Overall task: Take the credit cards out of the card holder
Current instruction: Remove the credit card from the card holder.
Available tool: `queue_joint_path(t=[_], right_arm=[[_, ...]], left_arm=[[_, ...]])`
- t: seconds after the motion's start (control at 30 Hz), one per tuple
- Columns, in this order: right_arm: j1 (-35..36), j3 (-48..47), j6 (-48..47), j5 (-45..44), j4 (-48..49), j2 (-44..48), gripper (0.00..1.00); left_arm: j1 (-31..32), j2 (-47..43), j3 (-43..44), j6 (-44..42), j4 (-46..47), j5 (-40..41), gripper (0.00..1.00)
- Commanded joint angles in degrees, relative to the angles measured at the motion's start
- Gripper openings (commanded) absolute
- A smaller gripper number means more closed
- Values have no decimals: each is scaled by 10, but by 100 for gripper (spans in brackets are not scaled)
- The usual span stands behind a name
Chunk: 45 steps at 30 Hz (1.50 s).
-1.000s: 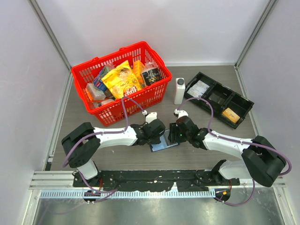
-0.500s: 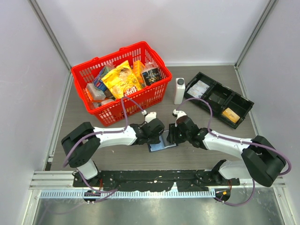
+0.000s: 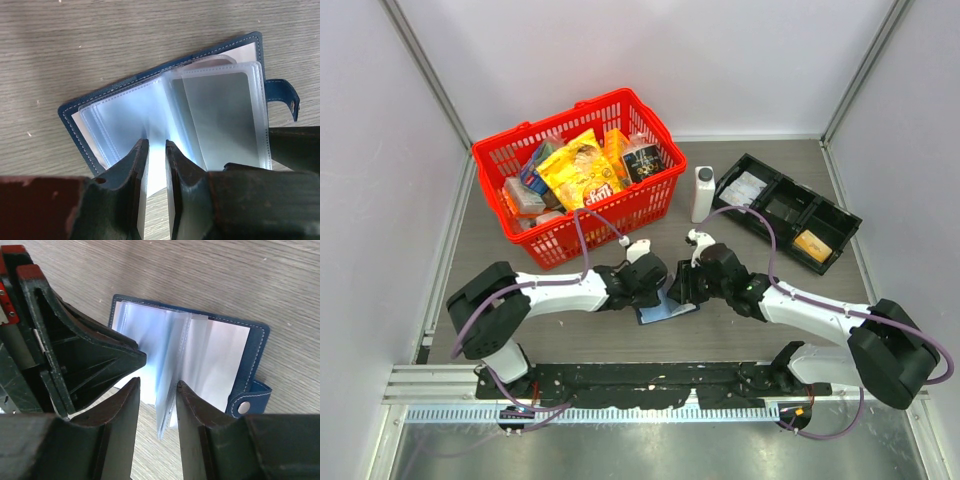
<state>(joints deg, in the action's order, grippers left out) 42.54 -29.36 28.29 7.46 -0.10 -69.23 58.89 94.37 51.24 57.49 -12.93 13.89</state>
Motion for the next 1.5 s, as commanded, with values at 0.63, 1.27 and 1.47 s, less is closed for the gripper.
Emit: queue_joint_path(t=[0.63,1.27,1.47], right_arm=[[3,-17,8,46,43,-2,50],[3,-47,-49,-88,-22,-42,60],[3,-49,-51,-83,-5,-75,58]], left_arm=[[-4,-122,-74,39,27,48,28],[-6,-38,-22,5,-25,11,22],[-6,-32,-20,4,-27,9,18]])
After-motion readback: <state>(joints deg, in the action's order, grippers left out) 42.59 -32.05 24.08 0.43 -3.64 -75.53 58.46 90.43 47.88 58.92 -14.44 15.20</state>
